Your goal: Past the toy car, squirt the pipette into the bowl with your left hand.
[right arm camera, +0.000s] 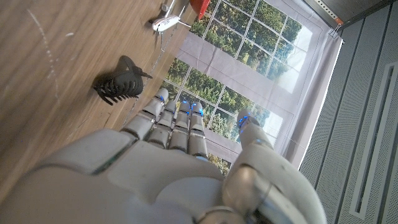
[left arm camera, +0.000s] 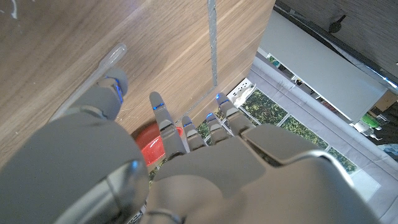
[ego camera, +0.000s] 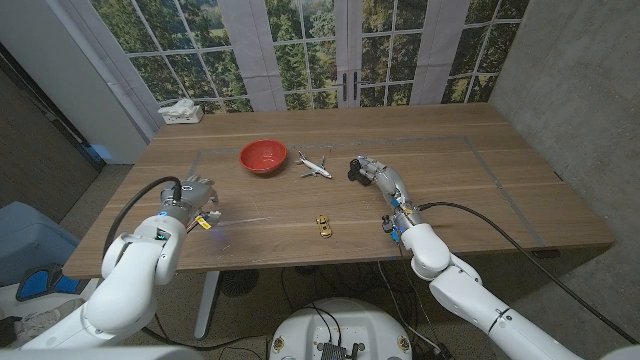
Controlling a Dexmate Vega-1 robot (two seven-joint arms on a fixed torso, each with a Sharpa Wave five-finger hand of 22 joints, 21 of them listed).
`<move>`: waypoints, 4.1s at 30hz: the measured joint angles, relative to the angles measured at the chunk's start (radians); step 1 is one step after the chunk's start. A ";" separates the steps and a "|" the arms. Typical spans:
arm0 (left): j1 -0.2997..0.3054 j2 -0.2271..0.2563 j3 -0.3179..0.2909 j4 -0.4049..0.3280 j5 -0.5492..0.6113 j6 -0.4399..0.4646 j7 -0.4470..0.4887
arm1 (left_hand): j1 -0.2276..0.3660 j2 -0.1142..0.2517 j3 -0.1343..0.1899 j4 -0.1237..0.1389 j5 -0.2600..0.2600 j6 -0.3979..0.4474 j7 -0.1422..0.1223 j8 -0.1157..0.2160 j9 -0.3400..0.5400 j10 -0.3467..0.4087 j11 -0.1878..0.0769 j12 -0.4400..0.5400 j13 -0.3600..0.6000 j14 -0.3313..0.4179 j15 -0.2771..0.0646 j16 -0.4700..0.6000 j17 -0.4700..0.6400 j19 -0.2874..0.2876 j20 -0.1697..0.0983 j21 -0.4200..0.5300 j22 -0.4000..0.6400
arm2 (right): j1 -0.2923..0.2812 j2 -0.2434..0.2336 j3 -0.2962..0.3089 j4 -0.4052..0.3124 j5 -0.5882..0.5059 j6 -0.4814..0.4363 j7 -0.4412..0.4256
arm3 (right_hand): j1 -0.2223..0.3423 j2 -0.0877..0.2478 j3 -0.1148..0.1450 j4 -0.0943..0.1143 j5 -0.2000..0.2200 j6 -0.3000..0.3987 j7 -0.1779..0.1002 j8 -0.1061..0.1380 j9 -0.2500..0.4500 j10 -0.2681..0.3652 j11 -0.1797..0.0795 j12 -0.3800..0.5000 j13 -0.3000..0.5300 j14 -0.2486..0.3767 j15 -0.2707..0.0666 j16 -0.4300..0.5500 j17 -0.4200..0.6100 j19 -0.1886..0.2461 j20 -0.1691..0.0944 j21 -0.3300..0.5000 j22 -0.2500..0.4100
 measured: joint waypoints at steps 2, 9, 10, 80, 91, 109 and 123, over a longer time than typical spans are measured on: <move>-0.003 0.000 0.002 0.005 -0.005 0.000 0.002 | 0.003 -0.002 0.000 0.000 0.000 0.000 0.000 0.000 0.000 0.000 0.000 0.000 0.000 0.000 0.000 0.000 0.000 0.000 0.000 0.000 0.000 | 0.002 0.000 -0.002 -0.001 -0.003 -0.005 0.001 | 0.000 0.000 0.000 0.000 0.001 0.000 0.000 0.000 0.000 0.000 0.000 0.000 0.000 0.000 0.000 0.000 0.000 0.000 0.000 0.000 0.000; -0.012 0.001 0.010 0.025 -0.029 0.001 0.025 | 0.057 0.010 -0.007 0.003 -0.008 0.050 0.002 0.013 0.001 0.035 -0.002 0.000 0.000 0.017 -0.017 0.000 0.000 0.019 0.003 0.000 0.000 | 0.011 -0.001 -0.009 -0.003 -0.010 -0.018 0.003 | 0.026 -0.005 0.004 -0.004 0.007 0.004 0.004 0.000 0.000 0.004 0.004 0.000 0.000 0.004 0.004 0.004 0.000 0.004 0.004 0.000 0.005; -0.012 0.001 0.010 0.027 -0.034 0.001 0.029 | 0.067 0.010 -0.010 0.001 -0.008 0.061 0.002 0.015 0.003 0.043 -0.003 0.000 0.000 0.018 -0.018 0.000 0.000 0.022 0.000 -0.002 0.000 | 0.011 -0.001 -0.009 -0.003 -0.010 -0.018 0.003 | 0.026 -0.005 0.004 -0.004 0.007 0.004 0.004 0.000 0.000 0.003 0.004 0.000 0.000 0.004 0.004 0.004 0.000 0.004 0.004 0.000 0.005; -0.202 0.213 0.329 0.092 -0.307 0.241 0.245 | 0.192 0.129 -0.138 0.044 -0.027 0.165 0.002 -0.017 0.002 0.120 -0.005 -0.011 0.000 0.079 -0.021 -0.008 0.000 0.091 -0.023 -0.004 0.002 | 0.036 -0.008 -0.019 0.015 -0.019 -0.008 0.019 | 0.048 -0.046 -0.040 0.027 0.009 0.029 0.007 -0.003 0.000 0.007 0.007 0.000 0.005 0.000 0.007 0.004 0.012 0.001 0.020 0.000 0.005; -0.249 0.217 0.377 0.113 -0.357 0.243 0.301 | 0.188 0.144 -0.150 0.040 -0.026 0.183 0.018 -0.020 0.002 0.139 -0.007 -0.009 0.000 0.089 -0.018 -0.008 0.000 0.094 -0.019 -0.004 0.002 | 0.034 -0.007 -0.018 0.019 -0.024 0.005 0.019 | 0.044 -0.050 -0.049 0.032 0.009 0.041 0.009 -0.003 0.005 0.012 0.013 0.000 0.005 0.000 0.007 0.007 0.012 0.001 0.020 0.000 0.005; -0.338 0.227 0.466 0.126 -0.410 0.243 0.311 | 0.208 0.206 -0.173 0.024 -0.027 0.330 0.086 -0.008 0.000 0.206 -0.013 0.000 0.000 0.120 -0.019 -0.007 0.000 0.100 -0.014 -0.004 0.002 | 0.037 -0.001 -0.014 0.030 -0.028 0.016 0.017 | 0.028 -0.047 -0.064 0.039 0.002 0.041 0.009 -0.003 0.005 0.018 0.018 0.000 0.004 0.003 0.011 0.011 0.017 0.001 0.020 0.000 0.005; -0.352 0.225 0.516 0.124 -0.384 0.289 0.358 | 0.284 0.231 -0.173 0.004 -0.029 0.388 0.102 0.008 0.019 0.299 -0.016 0.007 0.004 0.204 -0.018 0.005 -0.002 0.143 -0.025 0.004 0.002 | 0.029 -0.004 -0.007 0.031 -0.026 0.026 0.017 | 0.007 -0.054 -0.071 0.040 -0.006 0.046 0.014 -0.003 0.005 0.020 0.020 0.000 0.004 0.009 0.016 0.015 0.021 0.001 0.020 0.000 0.005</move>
